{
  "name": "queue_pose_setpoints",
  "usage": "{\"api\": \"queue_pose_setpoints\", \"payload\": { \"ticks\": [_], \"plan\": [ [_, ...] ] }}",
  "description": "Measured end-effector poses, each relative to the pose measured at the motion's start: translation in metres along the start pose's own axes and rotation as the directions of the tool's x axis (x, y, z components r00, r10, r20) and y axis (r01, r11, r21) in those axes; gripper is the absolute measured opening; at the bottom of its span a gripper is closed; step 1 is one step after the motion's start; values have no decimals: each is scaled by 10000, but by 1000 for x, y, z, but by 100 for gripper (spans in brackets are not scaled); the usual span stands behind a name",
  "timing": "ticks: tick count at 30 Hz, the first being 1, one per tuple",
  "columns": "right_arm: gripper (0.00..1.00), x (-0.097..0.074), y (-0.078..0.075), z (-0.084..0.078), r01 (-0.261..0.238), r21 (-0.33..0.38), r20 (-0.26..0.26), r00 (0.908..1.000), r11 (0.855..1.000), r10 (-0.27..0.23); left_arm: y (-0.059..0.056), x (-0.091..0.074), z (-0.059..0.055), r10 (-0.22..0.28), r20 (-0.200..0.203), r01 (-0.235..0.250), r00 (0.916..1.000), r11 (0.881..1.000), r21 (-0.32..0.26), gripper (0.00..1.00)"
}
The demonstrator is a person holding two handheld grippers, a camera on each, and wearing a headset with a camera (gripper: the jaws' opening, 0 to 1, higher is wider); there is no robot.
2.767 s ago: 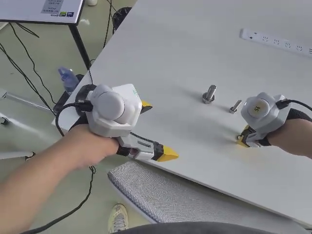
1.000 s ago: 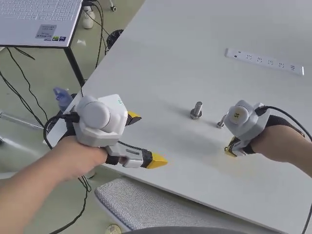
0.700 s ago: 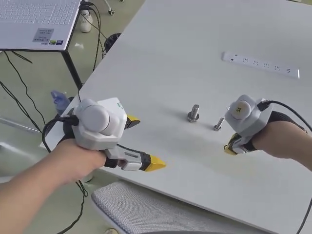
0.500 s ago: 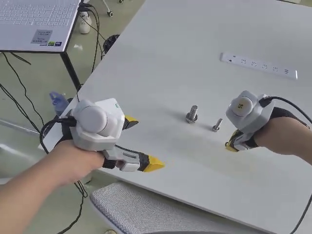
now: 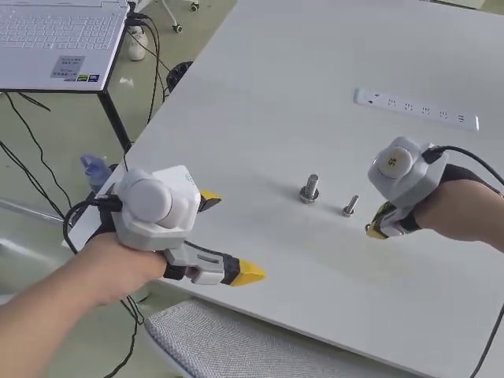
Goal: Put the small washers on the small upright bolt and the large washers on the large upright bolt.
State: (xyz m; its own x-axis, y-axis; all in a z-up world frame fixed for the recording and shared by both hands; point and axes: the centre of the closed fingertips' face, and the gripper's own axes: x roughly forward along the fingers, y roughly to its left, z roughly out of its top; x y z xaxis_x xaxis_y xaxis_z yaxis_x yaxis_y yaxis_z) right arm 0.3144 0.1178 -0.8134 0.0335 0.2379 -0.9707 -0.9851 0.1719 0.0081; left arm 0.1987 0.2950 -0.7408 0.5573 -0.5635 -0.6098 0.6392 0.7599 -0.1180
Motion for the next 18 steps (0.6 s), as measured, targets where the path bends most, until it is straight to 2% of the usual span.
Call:
{"api": "queue_pose_setpoints", "payload": {
  "ticks": [12, 18],
  "plan": [
    [12, -4, -24, 19, 257, 165, 364, 9990, 9995, -262, -2, 2, -8, -40, -133, 39, 9999, 10000, -37, 87],
    [12, -4, -32, 28, 436, -4, 405, 9982, 9990, -436, -2, 2, -9, -54, -162, 53, 9999, 10000, -39, 86]
  ]
}}
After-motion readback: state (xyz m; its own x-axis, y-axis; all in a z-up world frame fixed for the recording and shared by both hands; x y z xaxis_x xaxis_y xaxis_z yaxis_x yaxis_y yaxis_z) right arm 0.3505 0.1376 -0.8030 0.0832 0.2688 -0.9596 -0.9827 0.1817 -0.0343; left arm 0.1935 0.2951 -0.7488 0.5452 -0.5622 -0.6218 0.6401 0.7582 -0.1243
